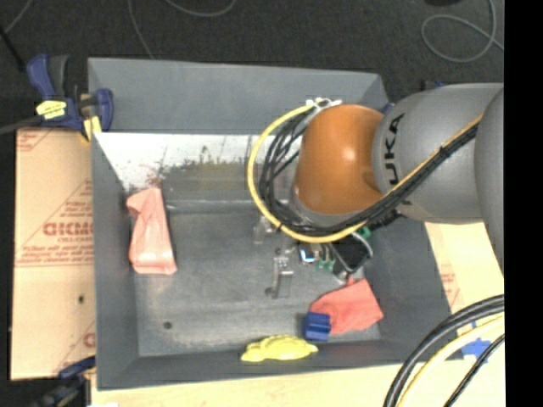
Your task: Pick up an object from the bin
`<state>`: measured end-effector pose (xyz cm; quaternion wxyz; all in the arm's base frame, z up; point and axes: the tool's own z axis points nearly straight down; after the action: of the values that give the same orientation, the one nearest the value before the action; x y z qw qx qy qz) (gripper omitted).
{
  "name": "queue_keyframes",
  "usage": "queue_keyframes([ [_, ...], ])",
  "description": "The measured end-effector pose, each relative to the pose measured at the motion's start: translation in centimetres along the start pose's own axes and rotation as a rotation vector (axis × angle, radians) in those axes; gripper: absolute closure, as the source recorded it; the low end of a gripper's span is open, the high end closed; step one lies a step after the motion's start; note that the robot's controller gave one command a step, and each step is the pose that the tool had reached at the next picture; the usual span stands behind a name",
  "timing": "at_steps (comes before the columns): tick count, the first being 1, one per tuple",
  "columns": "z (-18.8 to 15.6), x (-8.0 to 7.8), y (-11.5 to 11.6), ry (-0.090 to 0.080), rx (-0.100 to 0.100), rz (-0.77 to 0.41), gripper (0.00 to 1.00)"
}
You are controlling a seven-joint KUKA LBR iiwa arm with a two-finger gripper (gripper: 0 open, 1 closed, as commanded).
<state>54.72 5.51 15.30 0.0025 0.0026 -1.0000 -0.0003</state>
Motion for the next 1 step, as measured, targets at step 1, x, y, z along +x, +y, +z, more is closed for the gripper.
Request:
queue_keyframes([
  [1, -0.43, -0.17, -0.01, -0.007, -0.001, 0.001, 0.0],
])
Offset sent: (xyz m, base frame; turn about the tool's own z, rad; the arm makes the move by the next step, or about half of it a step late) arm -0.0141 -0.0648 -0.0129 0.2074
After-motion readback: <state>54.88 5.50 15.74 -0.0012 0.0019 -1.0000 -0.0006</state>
